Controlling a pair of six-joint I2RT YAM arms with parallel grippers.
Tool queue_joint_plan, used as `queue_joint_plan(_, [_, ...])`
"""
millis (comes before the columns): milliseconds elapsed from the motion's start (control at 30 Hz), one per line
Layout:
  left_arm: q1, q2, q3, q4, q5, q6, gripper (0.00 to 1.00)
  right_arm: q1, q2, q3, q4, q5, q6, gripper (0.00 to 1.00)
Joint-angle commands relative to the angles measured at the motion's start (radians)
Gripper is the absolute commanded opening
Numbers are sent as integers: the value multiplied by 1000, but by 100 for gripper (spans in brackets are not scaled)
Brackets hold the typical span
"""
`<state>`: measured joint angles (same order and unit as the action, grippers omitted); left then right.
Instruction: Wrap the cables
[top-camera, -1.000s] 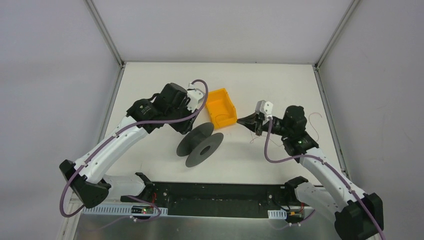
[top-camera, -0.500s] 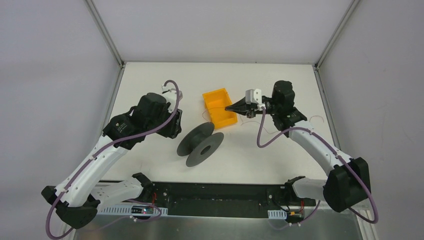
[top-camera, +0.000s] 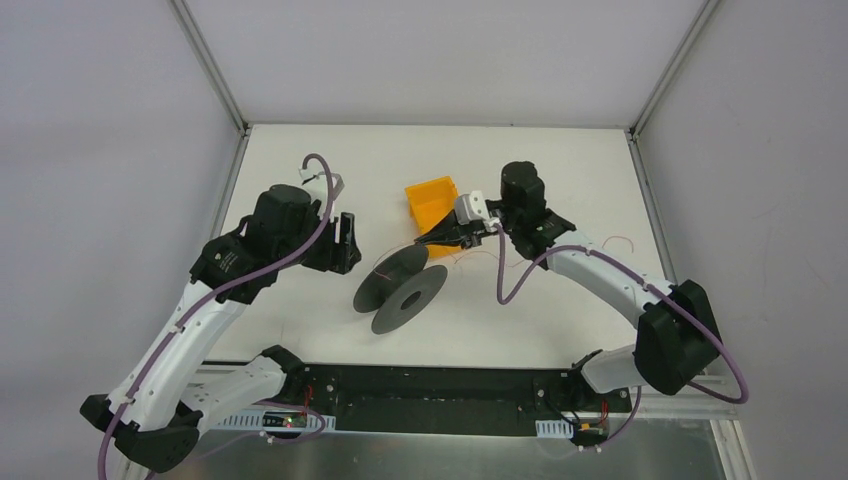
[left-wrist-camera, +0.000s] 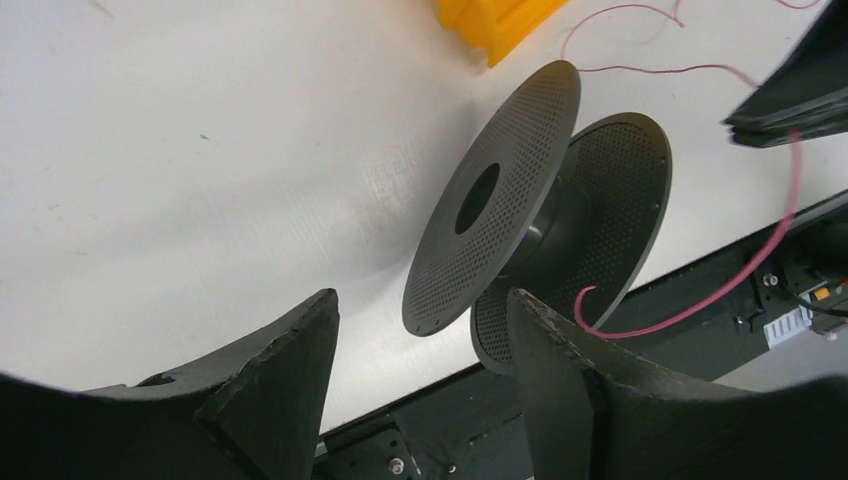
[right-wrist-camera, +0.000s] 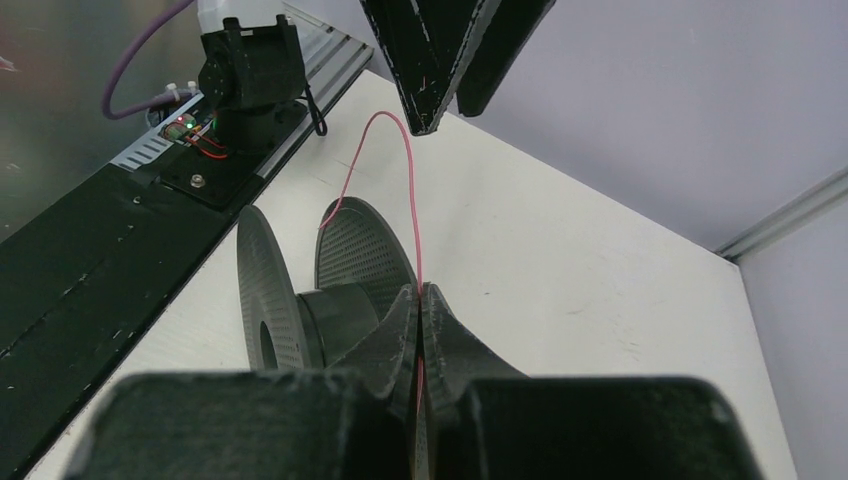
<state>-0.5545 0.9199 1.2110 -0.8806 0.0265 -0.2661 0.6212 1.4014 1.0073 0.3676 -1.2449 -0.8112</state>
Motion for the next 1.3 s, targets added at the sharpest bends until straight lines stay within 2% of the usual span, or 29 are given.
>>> queue_joint_plan(0, [8, -59, -51, 65, 90, 14, 65, 45, 22, 45, -60, 21, -131, 0])
queue_joint_plan(167, [8, -114, -123, 110, 95, 45, 72, 59, 26, 11, -134, 84, -187, 0])
queue_joint_plan(467, [8, -87, -202, 166, 286, 139, 73, 67, 57, -14, -197, 127, -217, 0])
queue_joint_plan(700, [8, -93, -245, 235, 271, 146, 73, 74, 85, -26, -199, 144, -223, 0])
queue_joint_plan(900, [8, -21, -270, 255, 243, 153, 69, 76, 90, -47, -188, 179, -226, 0])
queue_joint_plan(1067, [8, 13, -275, 255, 229, 170, 61, 76, 88, -60, -178, 194, -221, 0])
queue_joint_plan(1267, [8, 44, -272, 265, 258, 174, 56, 77, 90, -72, -154, 194, -204, 0])
